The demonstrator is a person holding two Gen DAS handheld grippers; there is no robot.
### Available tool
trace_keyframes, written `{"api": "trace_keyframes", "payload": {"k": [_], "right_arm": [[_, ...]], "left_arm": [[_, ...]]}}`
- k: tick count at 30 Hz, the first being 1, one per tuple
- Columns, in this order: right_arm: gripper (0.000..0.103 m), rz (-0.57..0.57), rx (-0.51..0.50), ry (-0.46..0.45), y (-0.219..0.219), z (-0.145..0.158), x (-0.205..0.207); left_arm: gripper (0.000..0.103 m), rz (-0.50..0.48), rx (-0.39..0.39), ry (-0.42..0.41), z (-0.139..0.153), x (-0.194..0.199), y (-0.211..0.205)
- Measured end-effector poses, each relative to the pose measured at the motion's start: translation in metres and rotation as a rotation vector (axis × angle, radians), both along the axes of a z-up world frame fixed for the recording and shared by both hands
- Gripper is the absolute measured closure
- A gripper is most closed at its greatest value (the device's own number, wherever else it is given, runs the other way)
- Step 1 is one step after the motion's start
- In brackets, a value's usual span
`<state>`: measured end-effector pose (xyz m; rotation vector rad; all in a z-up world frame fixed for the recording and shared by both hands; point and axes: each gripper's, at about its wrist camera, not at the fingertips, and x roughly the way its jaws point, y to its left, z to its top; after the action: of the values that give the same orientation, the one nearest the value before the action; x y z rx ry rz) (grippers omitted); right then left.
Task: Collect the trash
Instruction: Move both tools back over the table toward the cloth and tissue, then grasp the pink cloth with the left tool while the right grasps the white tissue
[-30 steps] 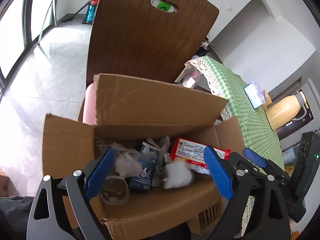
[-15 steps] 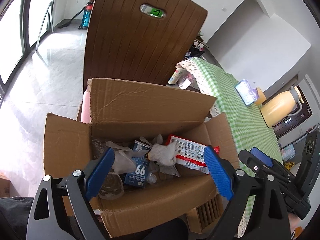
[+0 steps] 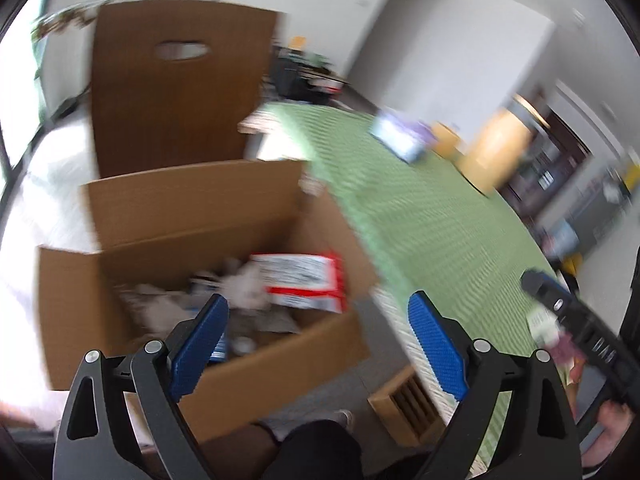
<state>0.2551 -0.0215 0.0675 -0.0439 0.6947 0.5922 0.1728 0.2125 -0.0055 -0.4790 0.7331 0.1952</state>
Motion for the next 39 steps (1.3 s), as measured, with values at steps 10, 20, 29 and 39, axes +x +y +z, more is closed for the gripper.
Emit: {"api": "trace_keyframes", "payload": {"k": [10,20,29,39], "right_arm": [[0.035,-0.457,0.013,-0.116,-0.233,0.019,-0.041],[0.059,-0.613,0.078,0.081,-0.374,-0.036,-0.067],[0.059,-0.641,0.118,0.220,-0.401,-0.072,-0.044],[0.081,-0.651,-0.052,0.213,-0.372,-0.084,0.024]], "left_arm": [[0.008,-0.410,0.085,-0.041,0.004,0.057,-0.201],[0.020,-0.835,0.139,-0.131,0.030,0.092,-0.398],[0.044,-0.760,0.365,-0.011,0.001,0.145,-0.482],[0.094,-0.807,0.178,-0.050,0.046,0.109,-0.435]]}}
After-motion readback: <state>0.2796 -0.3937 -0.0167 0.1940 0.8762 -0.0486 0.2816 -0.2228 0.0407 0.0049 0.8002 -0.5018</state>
